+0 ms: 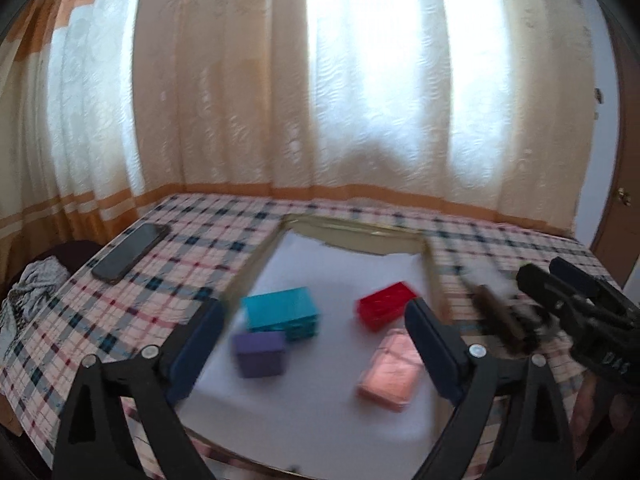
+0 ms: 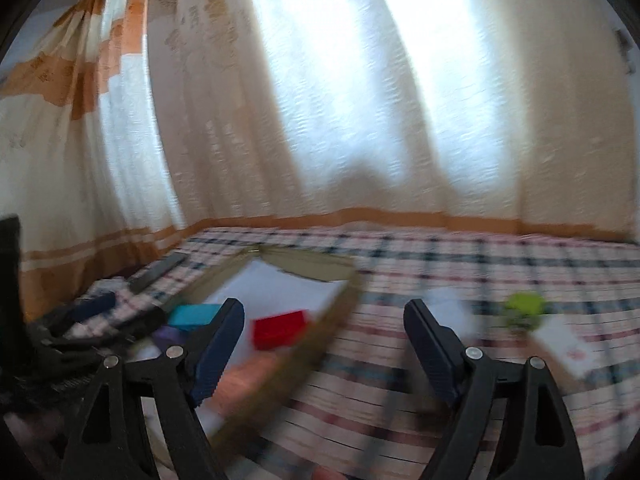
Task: Organize rigid objects
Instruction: 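Release the purple block with the left tool while the right tool sets the copper box in, then move both tools toward the white charger and the dark brown bar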
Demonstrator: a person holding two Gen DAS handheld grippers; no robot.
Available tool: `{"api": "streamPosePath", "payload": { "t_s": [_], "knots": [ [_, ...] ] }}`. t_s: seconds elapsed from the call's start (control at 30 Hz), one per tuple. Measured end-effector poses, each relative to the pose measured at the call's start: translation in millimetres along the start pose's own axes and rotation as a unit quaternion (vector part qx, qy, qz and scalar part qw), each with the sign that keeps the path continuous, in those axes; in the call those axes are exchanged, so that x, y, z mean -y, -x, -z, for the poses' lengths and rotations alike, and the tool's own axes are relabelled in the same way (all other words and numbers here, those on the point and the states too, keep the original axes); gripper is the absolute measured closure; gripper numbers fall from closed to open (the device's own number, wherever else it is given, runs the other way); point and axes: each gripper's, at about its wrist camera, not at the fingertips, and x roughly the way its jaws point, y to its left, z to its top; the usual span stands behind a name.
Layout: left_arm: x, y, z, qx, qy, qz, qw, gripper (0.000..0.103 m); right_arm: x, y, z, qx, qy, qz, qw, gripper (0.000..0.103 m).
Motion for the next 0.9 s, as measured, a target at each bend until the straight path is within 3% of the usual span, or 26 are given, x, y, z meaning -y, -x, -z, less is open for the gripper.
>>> {"api": "streamPosePath", "payload": {
  "t_s": [0.1,0.27,0.47,0.73,0.9],
  "knots": [
    [26.0,3.3,0.9,0.004,-0.013,0.023,0.9996,0.01,27.5,19.8,6.6,0.016,0.003,0.054,0.998,0.019],
    [77.4,-1.5,5.9,-0.004,-0.039,0.058,0.9975,0.01,70.8,33.8,13.3,0.001,-0.015,0.098,0.995,0.019],
    [119.8,-13.3,8.6,-0.015,-0.065,0.071,0.9953,0.008,111.0,31.8,19.5,-0.023,-0.042,0.129,0.991,0.019],
    [147.9,-37.8,15.3,-0.037,-0.091,0.064,0.9931,0.007,124.7,16.7,24.5,-0.06,-0.049,0.117,0.99,0.021],
    [148.5,-43.4,18.3,-0.044,-0.09,0.062,0.993,0.007,124.4,4.1,26.6,-0.091,-0.047,0.103,0.989,0.033]
  ]
}}
